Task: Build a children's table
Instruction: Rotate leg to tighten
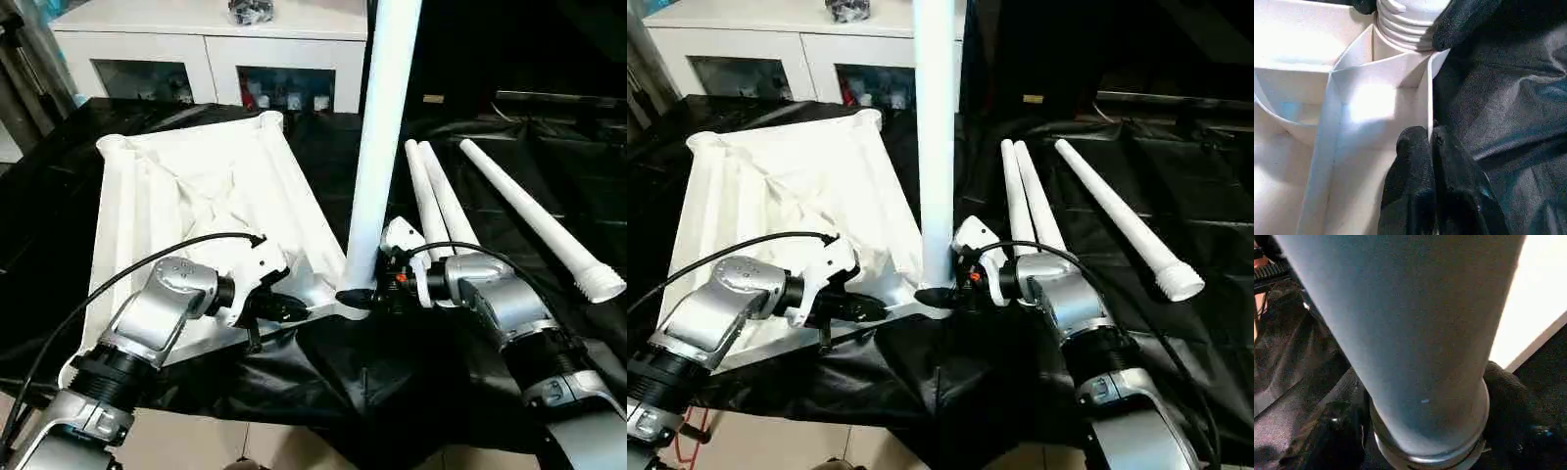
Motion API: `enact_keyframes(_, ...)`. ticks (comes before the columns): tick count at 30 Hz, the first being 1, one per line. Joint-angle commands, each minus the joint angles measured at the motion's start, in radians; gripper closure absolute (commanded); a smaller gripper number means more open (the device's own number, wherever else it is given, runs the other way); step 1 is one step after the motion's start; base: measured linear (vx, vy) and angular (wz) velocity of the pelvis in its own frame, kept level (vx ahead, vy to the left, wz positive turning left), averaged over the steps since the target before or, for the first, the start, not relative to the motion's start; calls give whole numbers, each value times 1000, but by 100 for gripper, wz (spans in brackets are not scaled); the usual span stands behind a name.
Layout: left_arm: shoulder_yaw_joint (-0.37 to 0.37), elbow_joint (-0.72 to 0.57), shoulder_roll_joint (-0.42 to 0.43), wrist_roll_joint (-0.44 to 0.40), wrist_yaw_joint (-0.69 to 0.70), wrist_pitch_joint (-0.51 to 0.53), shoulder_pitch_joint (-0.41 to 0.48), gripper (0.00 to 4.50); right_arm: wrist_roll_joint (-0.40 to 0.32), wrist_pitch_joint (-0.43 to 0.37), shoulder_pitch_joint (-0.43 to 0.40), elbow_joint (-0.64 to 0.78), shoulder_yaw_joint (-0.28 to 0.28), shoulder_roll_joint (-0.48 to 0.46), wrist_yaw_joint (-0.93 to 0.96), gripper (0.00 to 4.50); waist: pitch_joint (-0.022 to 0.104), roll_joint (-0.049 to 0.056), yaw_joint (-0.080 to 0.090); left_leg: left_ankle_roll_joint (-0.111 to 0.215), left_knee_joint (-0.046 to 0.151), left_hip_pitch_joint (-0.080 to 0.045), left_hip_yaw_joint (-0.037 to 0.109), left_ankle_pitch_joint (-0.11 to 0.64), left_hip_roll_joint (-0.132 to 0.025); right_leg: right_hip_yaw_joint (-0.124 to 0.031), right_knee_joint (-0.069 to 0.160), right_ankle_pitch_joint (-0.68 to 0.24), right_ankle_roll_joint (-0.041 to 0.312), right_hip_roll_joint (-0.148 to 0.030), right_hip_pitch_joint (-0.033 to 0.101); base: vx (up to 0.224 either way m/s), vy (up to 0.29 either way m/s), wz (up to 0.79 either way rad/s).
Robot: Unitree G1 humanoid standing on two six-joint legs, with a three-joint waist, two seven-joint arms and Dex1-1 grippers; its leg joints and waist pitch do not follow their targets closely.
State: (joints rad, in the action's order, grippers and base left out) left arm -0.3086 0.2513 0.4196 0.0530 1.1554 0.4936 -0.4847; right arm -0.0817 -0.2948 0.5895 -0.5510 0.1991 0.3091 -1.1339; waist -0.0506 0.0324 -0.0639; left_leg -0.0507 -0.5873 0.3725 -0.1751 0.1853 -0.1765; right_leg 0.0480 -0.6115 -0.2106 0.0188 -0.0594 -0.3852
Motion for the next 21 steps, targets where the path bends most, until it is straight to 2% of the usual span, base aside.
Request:
enact_keyframes(1,-15,12,-74,7,-60,-8,-38,450,34,4,16,-53,-4,-62,153,172,60,1,5,51,64,-15,15,151,-56,-45,67,-86,266,-81,41,0,0,0)
enact_keyframes(2,-14,14,-76,7,-63,-8,-38,450,35,4,17,-55,-5,-64,157,173,60,1,7,44,65,-14,16,154,-55,-45,67,-94,265,-81,42,0,0,0)
enact_keyframes(3,5,64,-118,-17,-154,-3,-65,450,56,15,41,-122,-29,-102,280,174,58,-1,11,29,66,-16,16,173,-52,-46,72,-129,259,-82,41,0,0,0)
enact_keyframes(5,20,100,-149,-30,-216,3,-86,450,62,8,59,-168,-44,-127,357,174,56,-1,18,3,68,-21,18,219,-49,-46,80,-220,244,-83,40,0,0,0)
enact_keyframes(7,44,149,-199,-42,-313,23,-120,450,52,1,89,-232,-79,-171,470,175,57,-4,19,2,68,-19,19,215,-50,-48,80,-220,236,-85,40,0,0,0)
enact_keyframes(8,71,197,-247,-51,-408,45,-153,450,31,-9,122,-293,-123,-218,581,176,57,-6,20,2,68,-18,19,208,-49,-47,80,-212,234,-85,42,0,0,0)
enact_keyframes(9,71,197,-247,-51,-408,45,-153,450,31,-9,122,-293,-123,-218,581,176,58,-4,24,2,66,-19,17,203,-47,-49,79,-205,236,-83,40,0,0,0)
enact_keyframes(10,85,222,-276,-58,-464,52,-172,450,31,1,143,-333,-141,-246,651,176,60,-5,24,3,66,-16,20,189,-48,-47,78,-192,236,-85,44,0,0,0)
enact_keyframes(14,98,249,-307,-67,-508,53,-189,450,45,39,173,-392,-157,-280,734,176,64,-5,24,34,62,-10,18,140,-47,-45,72,-98,250,-85,46,0,0,0)
enact_keyframes(15,97,252,-315,-68,-514,48,-192,450,50,59,184,-412,-160,-292,762,176,64,-7,24,38,62,-10,17,137,-46,-44,71,-94,252,-84,47,0,0,0)
enact_keyframes(16,96,256,-321,-67,-520,45,-195,450,55,79,196,-434,-165,-303,784,176,64,-4,24,41,62,-11,17,142,-48,-45,72,-98,256,-87,44,0,0,0)
enact_keyframes(18,79,247,-319,-70,-502,25,-187,450,49,101,209,-451,-174,-315,770,176,63,-4,24,42,63,-11,17,149,-49,-44,72,-100,255,-86,46,0,0,0)
enact_keyframes(19,73,244,-316,-71,-495,19,-184,450,46,102,211,-453,-177,-317,763,120,63,-5,23,47,63,-12,17,149,-49,-44,72,-93,256,-85,46,0,0,0)
enact_keyframes(21,53,217,-300,-66,-456,6,-165,450,36,106,212,-447,-180,-314,718,106,61,-5,24,53,64,-12,17,156,-50,-44,72,-99,256,-85,46,0,0,0)
